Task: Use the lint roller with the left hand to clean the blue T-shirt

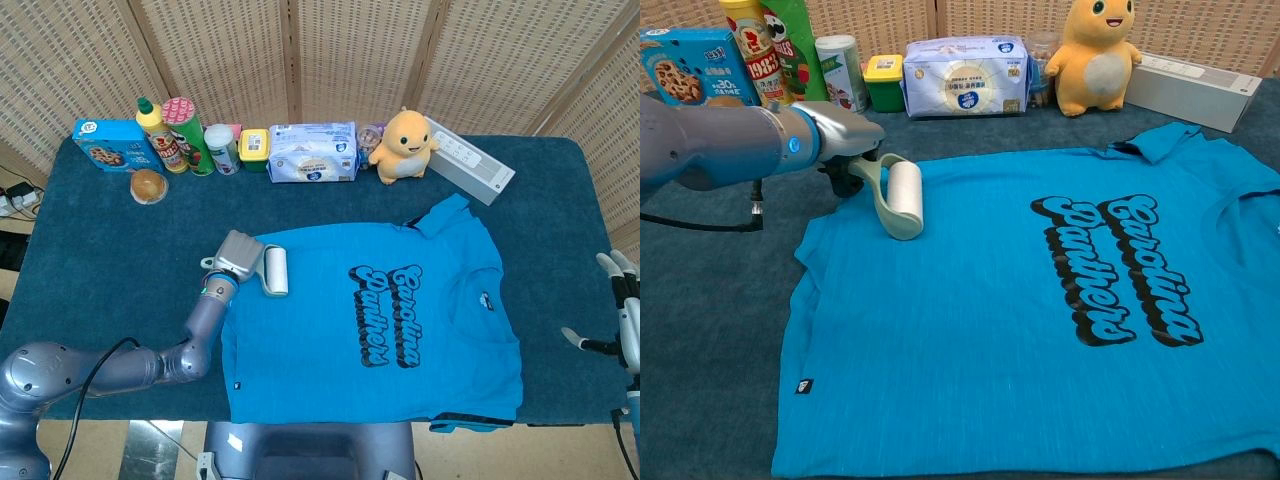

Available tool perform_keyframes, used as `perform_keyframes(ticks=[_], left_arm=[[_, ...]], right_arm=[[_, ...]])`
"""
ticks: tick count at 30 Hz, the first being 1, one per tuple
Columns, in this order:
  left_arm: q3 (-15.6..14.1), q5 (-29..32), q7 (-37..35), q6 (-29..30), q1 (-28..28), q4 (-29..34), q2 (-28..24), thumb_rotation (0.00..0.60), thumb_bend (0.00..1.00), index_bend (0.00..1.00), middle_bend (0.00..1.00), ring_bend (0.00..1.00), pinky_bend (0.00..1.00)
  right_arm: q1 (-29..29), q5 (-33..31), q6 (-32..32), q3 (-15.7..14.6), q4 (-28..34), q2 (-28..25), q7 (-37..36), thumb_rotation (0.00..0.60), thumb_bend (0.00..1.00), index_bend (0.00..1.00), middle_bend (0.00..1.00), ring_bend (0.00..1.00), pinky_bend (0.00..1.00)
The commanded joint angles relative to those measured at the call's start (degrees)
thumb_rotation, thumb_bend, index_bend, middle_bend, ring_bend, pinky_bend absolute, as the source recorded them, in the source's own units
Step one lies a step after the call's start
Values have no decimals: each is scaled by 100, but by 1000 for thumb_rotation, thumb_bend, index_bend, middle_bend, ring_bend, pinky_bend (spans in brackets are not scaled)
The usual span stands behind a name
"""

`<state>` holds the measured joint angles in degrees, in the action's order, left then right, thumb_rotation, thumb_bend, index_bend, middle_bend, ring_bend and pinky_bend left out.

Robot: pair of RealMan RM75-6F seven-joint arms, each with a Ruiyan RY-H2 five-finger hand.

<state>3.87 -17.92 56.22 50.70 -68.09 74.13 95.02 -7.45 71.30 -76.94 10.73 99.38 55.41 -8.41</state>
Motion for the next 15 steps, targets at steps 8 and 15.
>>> perform_keyframes(ticks=[8, 15], left_arm=[[-108, -396, -454, -122, 316, 312, -423, 600, 638, 882, 853, 653, 790], [-190, -500, -624, -373, 366, 518, -671, 600, 420, 284, 243, 125, 428]], right_arm=[[-8, 30, -9, -23, 41, 23, 82, 600, 0, 62, 0, 0, 0], [3, 67, -32, -44, 70, 27, 103, 600, 0, 62, 0, 0, 0]])
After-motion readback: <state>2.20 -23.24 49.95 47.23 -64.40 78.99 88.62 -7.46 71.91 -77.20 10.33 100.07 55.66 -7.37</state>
